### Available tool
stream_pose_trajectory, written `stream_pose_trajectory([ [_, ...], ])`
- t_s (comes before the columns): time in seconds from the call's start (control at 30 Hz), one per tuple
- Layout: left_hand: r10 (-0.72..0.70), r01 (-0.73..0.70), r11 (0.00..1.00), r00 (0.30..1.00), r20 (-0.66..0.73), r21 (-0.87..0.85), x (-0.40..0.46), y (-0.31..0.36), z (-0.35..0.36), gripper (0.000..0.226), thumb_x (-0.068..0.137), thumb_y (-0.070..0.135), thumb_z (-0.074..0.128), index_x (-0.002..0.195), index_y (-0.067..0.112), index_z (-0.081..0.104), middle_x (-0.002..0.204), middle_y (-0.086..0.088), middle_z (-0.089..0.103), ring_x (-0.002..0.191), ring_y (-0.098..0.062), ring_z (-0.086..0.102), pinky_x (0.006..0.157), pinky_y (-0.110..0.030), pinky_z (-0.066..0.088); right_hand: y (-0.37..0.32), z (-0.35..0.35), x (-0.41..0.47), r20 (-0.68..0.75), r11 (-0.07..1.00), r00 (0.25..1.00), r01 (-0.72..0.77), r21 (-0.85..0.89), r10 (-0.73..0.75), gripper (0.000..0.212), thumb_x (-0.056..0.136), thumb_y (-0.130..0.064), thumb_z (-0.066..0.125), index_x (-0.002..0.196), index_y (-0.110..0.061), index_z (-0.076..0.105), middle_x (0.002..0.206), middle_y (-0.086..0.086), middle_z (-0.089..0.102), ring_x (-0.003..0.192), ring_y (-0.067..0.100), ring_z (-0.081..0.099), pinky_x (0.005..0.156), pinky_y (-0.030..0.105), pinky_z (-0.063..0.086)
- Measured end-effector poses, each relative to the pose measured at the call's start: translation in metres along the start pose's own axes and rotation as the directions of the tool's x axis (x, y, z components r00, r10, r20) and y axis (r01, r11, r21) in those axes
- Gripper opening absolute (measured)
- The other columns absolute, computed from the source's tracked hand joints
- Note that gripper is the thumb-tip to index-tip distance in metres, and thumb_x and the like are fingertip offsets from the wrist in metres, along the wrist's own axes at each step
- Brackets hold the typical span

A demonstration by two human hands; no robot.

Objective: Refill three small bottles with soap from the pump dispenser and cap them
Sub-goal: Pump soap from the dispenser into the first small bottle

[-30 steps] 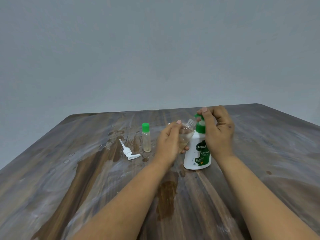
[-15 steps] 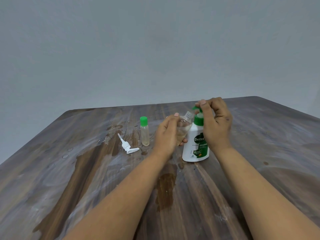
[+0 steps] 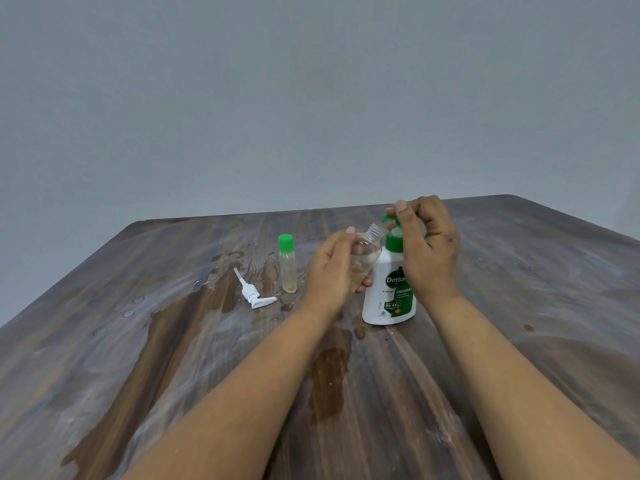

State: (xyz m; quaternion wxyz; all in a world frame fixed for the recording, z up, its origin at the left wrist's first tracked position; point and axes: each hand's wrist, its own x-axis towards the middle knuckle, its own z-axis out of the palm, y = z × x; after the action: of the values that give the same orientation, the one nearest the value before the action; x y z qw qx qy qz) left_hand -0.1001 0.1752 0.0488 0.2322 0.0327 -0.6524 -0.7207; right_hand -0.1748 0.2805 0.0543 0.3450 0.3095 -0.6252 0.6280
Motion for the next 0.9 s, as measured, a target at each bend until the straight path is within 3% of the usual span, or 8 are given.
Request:
stream_pose_trajectory([
  [0.23,0.005,-0.005,1.000,1.000,-0.009,0.000,-0.0016,0.0025,0.0018,0.032,0.104,0.029,0.040,0.087,0.012,0.061,0.078,-0.002,0.066,0.041,-0.011,0.055,0.041,-0.018,0.040,0.0019,-0.0007,0.0024,0.038,0.999,0.999,-0.038,-0.027,0.039,0.023,0.093,-0.018,0.058,0.072,-0.012,0.066,0.075,-0.006,0.054,0.074,0.001,0.052,0.070,0.017,0.041],
  [0.43,0.015,-0.015,1.000,1.000,0.005,-0.007,-0.0013,0.0024,0.0002,0.031,0.104,0.029,0.041,0.085,0.014,0.060,0.075,0.003,0.067,0.043,-0.013,0.055,0.042,-0.020,0.041,0.0001,0.0001,-0.0002,-0.007,1.000,1.000,-0.006,-0.001,0.006,0.023,0.098,-0.021,0.056,0.076,-0.022,0.064,0.080,0.004,0.059,0.079,0.003,0.055,0.073,0.017,0.042],
  [0.57,0.019,-0.019,1.000,1.000,0.010,-0.009,-0.0006,0.0007,0.0003,0.031,0.104,0.029,0.041,0.085,0.015,0.060,0.072,0.006,0.069,0.044,-0.012,0.055,0.042,-0.020,0.041,-0.0012,-0.0001,0.0016,0.017,1.000,0.999,-0.027,-0.004,0.027,0.026,0.097,-0.021,0.056,0.074,-0.030,0.061,0.079,0.001,0.058,0.079,0.006,0.056,0.073,0.020,0.043],
  [0.73,0.010,-0.010,1.000,1.000,0.004,-0.015,0.0009,-0.0006,0.0002,0.031,0.104,0.030,0.041,0.086,0.014,0.062,0.073,0.005,0.069,0.043,-0.013,0.056,0.041,-0.019,0.042,0.0014,0.0005,0.0011,0.033,1.000,0.999,-0.017,-0.022,0.018,0.023,0.093,-0.016,0.058,0.071,-0.015,0.064,0.073,-0.004,0.052,0.072,0.001,0.051,0.068,0.013,0.039],
  [0.9,0.007,-0.007,1.000,1.000,-0.001,-0.017,0.0010,-0.0004,0.0001,0.031,0.104,0.030,0.041,0.086,0.015,0.061,0.080,0.001,0.069,0.043,-0.013,0.055,0.042,-0.019,0.042,0.0013,0.0020,0.0005,0.003,1.000,1.000,0.010,-0.030,-0.010,0.023,0.095,-0.019,0.056,0.073,-0.019,0.064,0.075,-0.002,0.053,0.074,0.003,0.051,0.069,0.018,0.041],
])
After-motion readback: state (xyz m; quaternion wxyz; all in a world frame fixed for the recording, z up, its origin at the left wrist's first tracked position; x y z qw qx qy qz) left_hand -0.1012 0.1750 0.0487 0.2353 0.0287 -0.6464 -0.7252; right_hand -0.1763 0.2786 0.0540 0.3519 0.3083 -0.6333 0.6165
